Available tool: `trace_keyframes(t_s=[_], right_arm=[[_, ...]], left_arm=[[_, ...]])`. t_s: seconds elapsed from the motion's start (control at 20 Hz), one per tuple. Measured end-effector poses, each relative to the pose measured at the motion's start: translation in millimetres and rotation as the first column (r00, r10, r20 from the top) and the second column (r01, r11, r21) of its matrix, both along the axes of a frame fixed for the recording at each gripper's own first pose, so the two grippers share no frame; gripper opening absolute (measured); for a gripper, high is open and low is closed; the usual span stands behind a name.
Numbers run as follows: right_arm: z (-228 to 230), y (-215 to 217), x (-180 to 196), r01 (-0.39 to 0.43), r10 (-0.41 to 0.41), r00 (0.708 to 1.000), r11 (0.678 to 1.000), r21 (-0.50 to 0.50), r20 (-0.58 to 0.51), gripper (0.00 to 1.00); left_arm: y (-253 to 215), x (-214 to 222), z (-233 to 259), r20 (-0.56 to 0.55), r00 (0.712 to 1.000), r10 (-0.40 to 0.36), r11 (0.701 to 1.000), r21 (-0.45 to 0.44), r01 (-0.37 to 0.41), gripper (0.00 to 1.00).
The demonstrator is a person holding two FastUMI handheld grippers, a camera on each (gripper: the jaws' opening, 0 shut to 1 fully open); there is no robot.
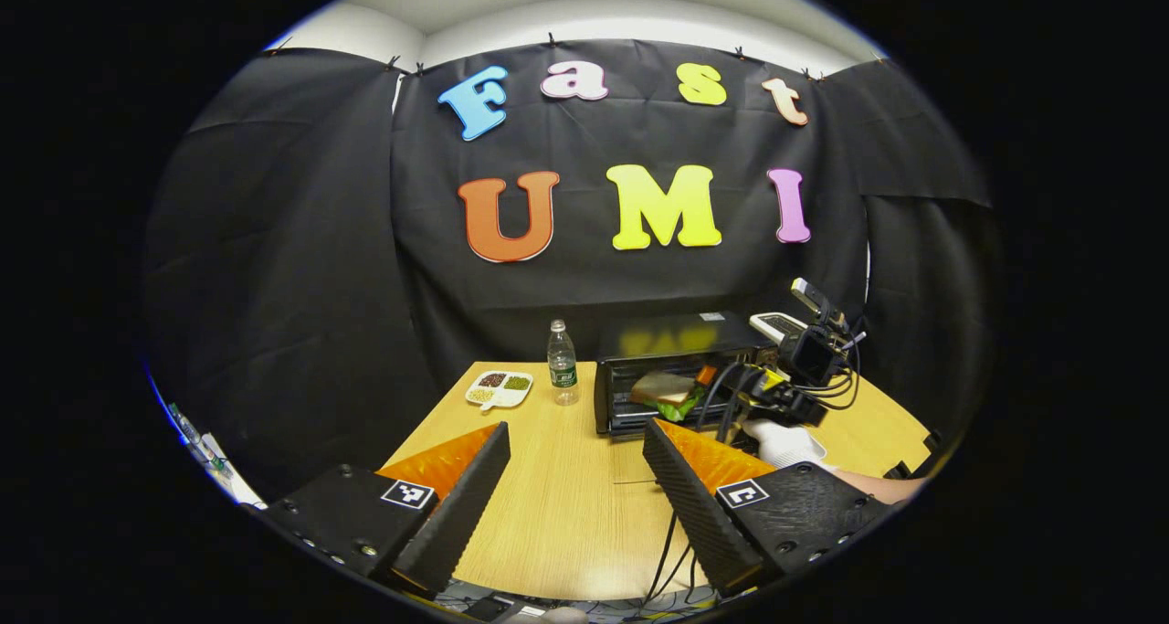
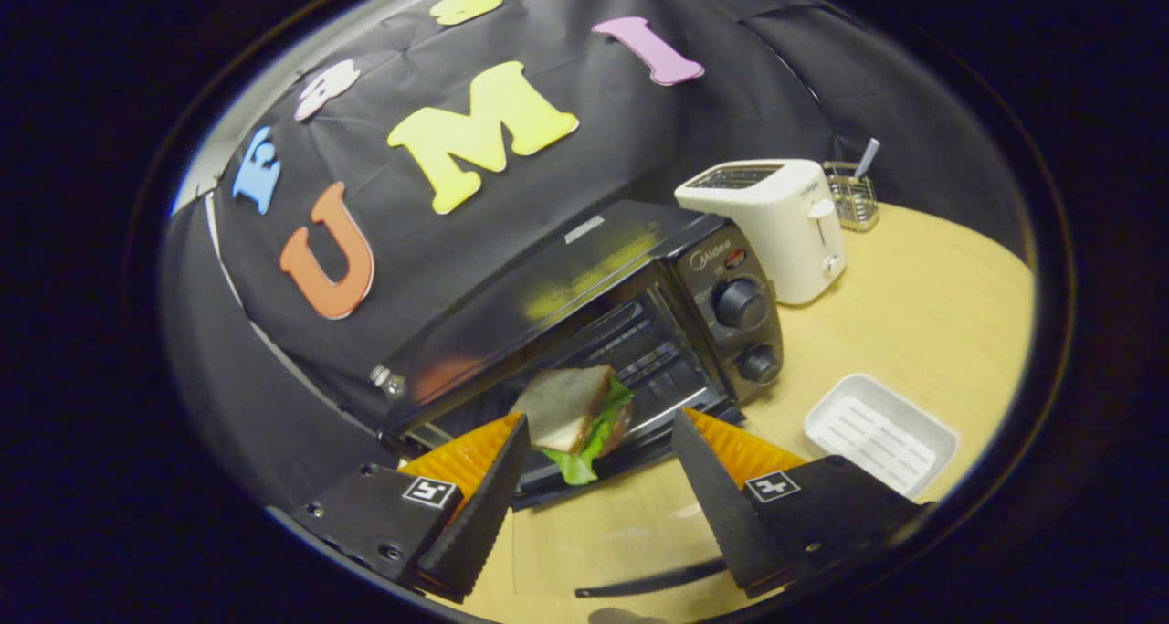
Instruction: Open the electric oven with the left hand, put the food in, and close the electric oven.
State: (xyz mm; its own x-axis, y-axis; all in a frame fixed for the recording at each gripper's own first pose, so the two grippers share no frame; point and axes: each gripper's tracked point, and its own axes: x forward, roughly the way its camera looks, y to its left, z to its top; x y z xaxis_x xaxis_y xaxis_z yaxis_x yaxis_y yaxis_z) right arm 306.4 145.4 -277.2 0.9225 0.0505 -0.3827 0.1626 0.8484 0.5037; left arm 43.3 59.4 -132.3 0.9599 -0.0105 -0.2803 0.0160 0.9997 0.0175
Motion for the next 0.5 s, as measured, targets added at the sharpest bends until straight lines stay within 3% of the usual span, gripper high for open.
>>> trace_keyframes(t_s=[0.05,0.1,0.15,0.2,0.35,0.5], right_arm=[[13,-6,-14,-0.026,0.027,1.0,0.999,-0.048,0.015,0.89],[28,-14,-27,-0.047,0.05,0.998,0.995,-0.093,0.023,1.0],[43,-23,-41,-0.069,0.076,0.996,0.987,-0.144,0.044,0.89],[62,-32,-55,-0.088,0.103,0.993,0.975,-0.204,0.065,1.0],[117,-74,-98,-0.086,0.152,0.979,0.914,-0.397,0.137,1.0],[164,-109,-137,-0.06,0.171,0.967,0.876,-0.478,0.191,1.0]], left_arm=[[0,1,2,0.01,1.0,0.002,1.0,-0.003,-0.002,0.96],[-1,1,4,0.016,1.0,0.007,1.0,-0.007,-0.007,0.96],[-2,1,7,0.026,1.0,0.01,1.0,-0.011,-0.009,0.96],[-4,2,9,0.034,0.999,0.014,1.0,-0.012,-0.013,0.96],[-8,4,11,0.05,0.999,0.02,1.0,-0.014,-0.02,0.96],[-13,6,14,0.066,0.997,0.028,1.0,-0.012,-0.028,0.96]])
